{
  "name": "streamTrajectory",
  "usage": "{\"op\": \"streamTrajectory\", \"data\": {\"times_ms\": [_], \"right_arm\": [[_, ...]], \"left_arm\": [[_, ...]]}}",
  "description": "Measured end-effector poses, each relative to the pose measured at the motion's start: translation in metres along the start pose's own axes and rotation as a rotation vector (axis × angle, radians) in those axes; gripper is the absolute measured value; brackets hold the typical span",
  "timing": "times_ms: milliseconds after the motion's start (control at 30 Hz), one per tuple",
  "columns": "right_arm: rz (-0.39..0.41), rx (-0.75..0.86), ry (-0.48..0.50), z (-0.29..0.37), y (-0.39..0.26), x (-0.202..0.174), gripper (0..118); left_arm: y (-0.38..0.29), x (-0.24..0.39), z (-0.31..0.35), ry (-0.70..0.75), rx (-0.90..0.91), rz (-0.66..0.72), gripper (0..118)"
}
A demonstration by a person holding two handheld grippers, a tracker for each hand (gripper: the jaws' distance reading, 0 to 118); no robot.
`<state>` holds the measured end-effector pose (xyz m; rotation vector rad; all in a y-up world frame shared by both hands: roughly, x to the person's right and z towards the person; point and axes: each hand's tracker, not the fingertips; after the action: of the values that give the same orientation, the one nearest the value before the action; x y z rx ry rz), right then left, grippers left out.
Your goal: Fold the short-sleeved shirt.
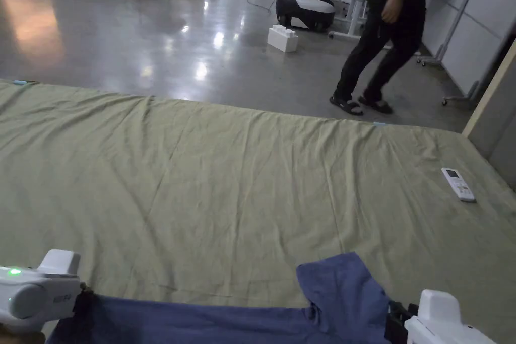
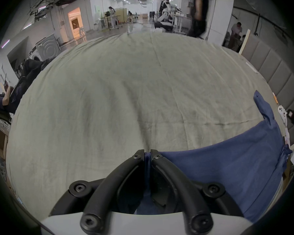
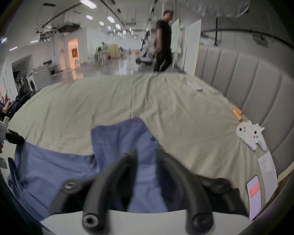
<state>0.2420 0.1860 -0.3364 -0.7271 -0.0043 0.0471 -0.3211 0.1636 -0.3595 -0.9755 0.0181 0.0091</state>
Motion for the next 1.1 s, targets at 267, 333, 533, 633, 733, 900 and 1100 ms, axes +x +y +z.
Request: {"op": "streamTrajectory", "data": {"times_ms": [267,333,533,633,733,900,1100], "right_arm": [[0.051,-0.230,0.023,-0.079,0.020,0.019,74],[0.049,-0.277,0.024,-0.097,0.020,0.017,74],[0.132,-0.300,0.021,-0.110,0.017,0.001,63],[0.117,-0.307,0.034,-0.109,0.022,0.002,24],[0.118,-0.301,0.037,-0.110,0.021,0.001,2],[0.089,-0.219,0.034,-0.085,0.020,-0.001,1],[0.084,-0.135,0.052,-0.033,0.021,0.006,1]], "left_arm": [[0.001,0.005,0.033,-0.004,0.072,0.027,6],[-0.001,0.006,0.034,-0.003,0.073,0.031,6],[-0.003,0.006,0.034,0.002,0.070,0.044,6],[-0.005,0.006,0.036,0.004,0.070,0.043,6],[-0.007,0.005,0.037,0.002,0.073,0.047,6],[-0.010,0.003,0.047,0.001,0.098,0.053,6],[-0.017,0.001,0.075,-0.017,0.142,0.056,6]]}}
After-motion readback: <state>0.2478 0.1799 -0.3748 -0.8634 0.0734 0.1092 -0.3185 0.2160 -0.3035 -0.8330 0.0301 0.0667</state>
